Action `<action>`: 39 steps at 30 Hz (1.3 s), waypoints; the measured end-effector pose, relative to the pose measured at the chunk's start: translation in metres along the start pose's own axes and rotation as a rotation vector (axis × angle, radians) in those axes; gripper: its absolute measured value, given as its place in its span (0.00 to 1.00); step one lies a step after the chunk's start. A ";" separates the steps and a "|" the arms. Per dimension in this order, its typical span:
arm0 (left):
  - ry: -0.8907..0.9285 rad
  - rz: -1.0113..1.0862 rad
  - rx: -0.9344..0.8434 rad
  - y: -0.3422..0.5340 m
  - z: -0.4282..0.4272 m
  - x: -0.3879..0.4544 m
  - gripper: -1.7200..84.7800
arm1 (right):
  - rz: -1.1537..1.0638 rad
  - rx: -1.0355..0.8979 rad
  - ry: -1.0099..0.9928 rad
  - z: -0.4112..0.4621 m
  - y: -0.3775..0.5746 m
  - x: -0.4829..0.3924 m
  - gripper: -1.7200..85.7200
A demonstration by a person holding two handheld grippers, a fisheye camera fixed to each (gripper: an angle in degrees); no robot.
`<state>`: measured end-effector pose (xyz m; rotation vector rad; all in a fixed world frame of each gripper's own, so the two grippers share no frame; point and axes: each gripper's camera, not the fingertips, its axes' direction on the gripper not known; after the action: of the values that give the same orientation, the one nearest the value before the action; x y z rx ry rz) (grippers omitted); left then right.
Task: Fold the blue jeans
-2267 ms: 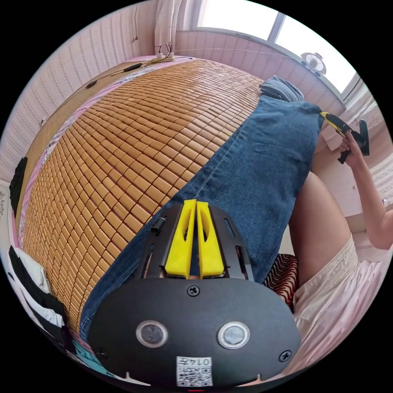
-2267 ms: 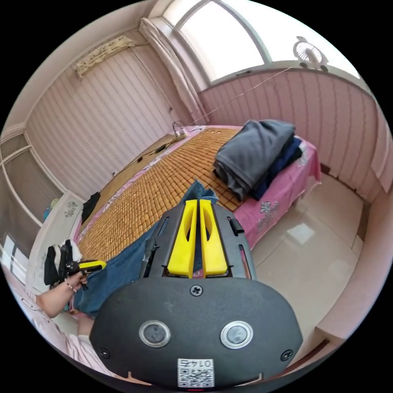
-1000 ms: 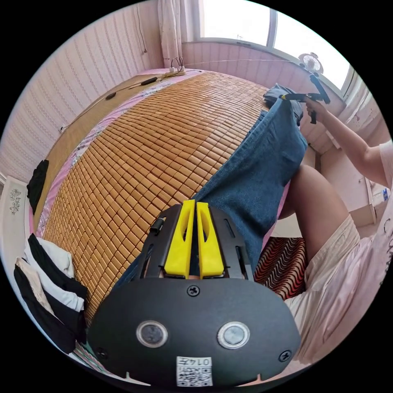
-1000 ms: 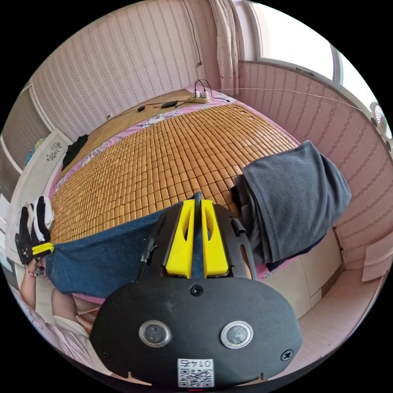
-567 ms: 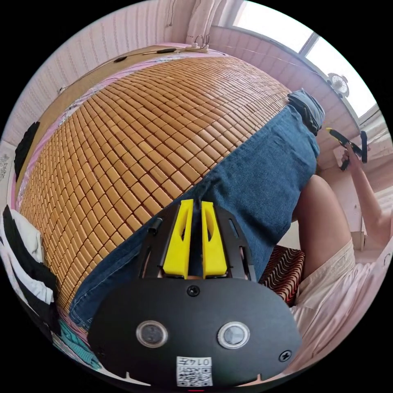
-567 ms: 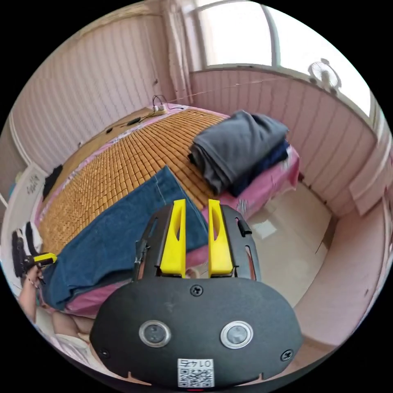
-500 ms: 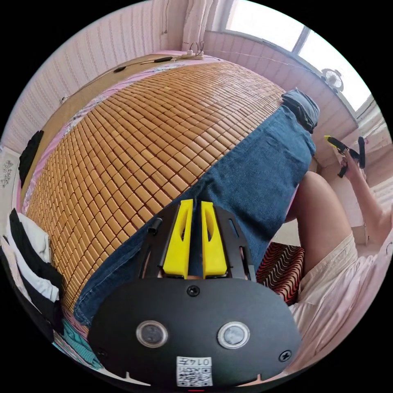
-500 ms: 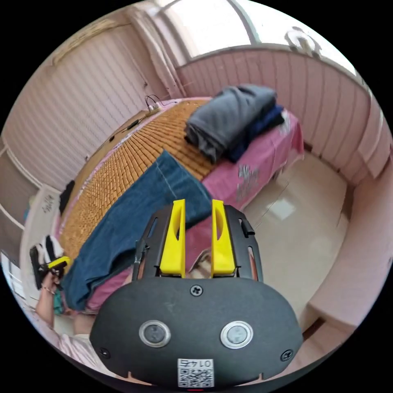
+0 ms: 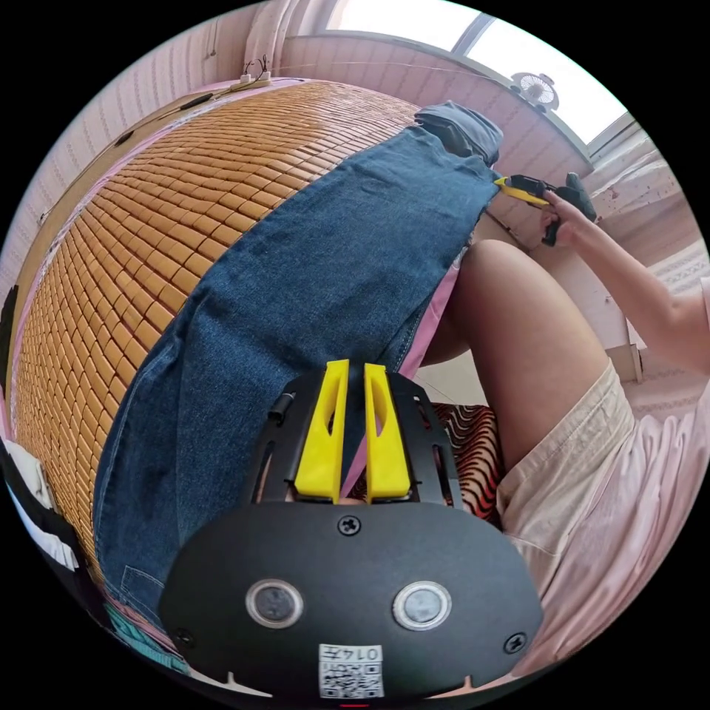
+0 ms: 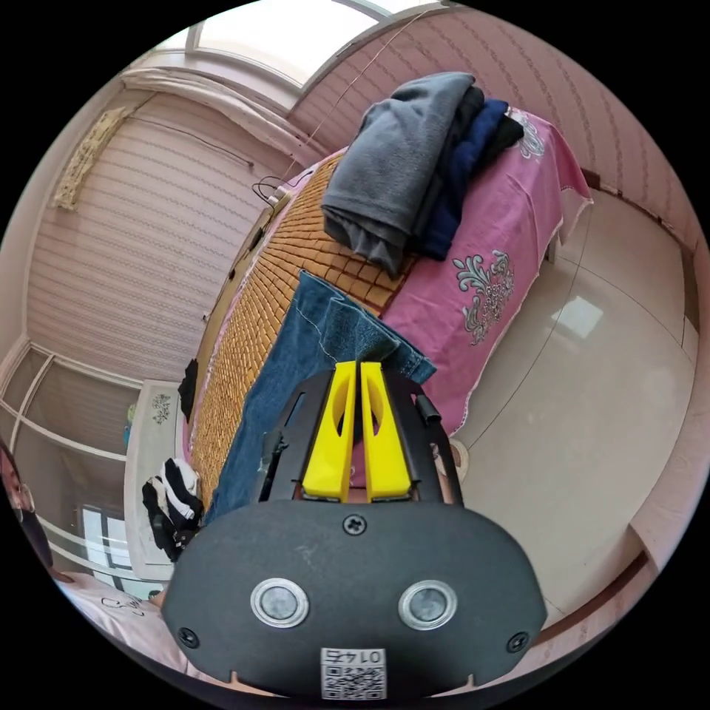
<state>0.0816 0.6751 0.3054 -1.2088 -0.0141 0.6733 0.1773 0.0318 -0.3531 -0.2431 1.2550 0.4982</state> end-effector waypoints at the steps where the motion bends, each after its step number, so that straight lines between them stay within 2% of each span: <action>1: -0.002 0.001 0.011 0.001 -0.002 0.002 0.04 | 0.011 -0.008 0.010 0.008 -0.001 0.005 0.03; 4: -0.001 0.004 -0.026 -0.001 -0.012 0.008 0.03 | 0.035 -0.049 0.022 0.030 0.001 0.017 0.02; 7: -0.031 0.053 -0.045 0.003 -0.021 0.019 0.02 | -0.028 0.035 -0.077 0.020 0.011 0.007 0.03; 9: -0.035 0.057 -0.041 0.004 -0.028 0.020 0.01 | -0.087 0.030 0.015 0.026 0.018 -0.001 0.03; 12: -0.032 0.084 -0.058 0.001 -0.036 0.023 0.01 | -0.035 -0.098 0.251 0.080 0.018 0.023 0.03; 15: -0.001 0.079 -0.066 0.000 -0.046 0.024 0.01 | 0.064 0.032 0.369 0.088 0.026 0.025 0.02; 18: -0.018 0.087 -0.061 0.004 -0.062 0.023 0.01 | -0.141 0.118 0.409 0.095 0.053 -0.032 0.02; 19: -0.022 0.080 -0.058 0.006 -0.067 0.021 0.01 | -0.317 0.068 0.364 0.114 0.071 -0.069 0.02; 22: -0.012 0.048 -0.035 0.012 -0.081 0.011 0.01 | -0.758 -0.284 0.316 0.208 0.138 -0.152 0.01; 23: -0.009 0.041 -0.032 0.013 -0.084 0.009 0.01 | -0.894 -0.354 0.434 0.244 0.167 -0.168 0.01; 25: 0.005 0.017 -0.017 0.019 -0.099 0.001 0.01 | -1.003 -0.370 0.583 0.289 0.196 -0.172 0.01; 29: 0.043 -0.033 0.011 0.036 -0.130 -0.015 0.02 | -1.046 -0.375 0.612 0.334 0.220 -0.162 0.01; 35: 0.032 -0.189 0.138 0.120 -0.224 -0.066 0.05 | -0.997 -0.486 0.582 0.363 0.224 -0.180 0.01; 39: -0.141 -0.386 0.224 0.231 -0.321 -0.135 0.07 | -1.134 -0.394 0.451 0.375 0.263 -0.240 0.01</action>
<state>-0.0216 0.3779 0.0299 -0.9071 -0.2767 0.4071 0.3127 0.3715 0.0123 -1.3615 1.2185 -0.3289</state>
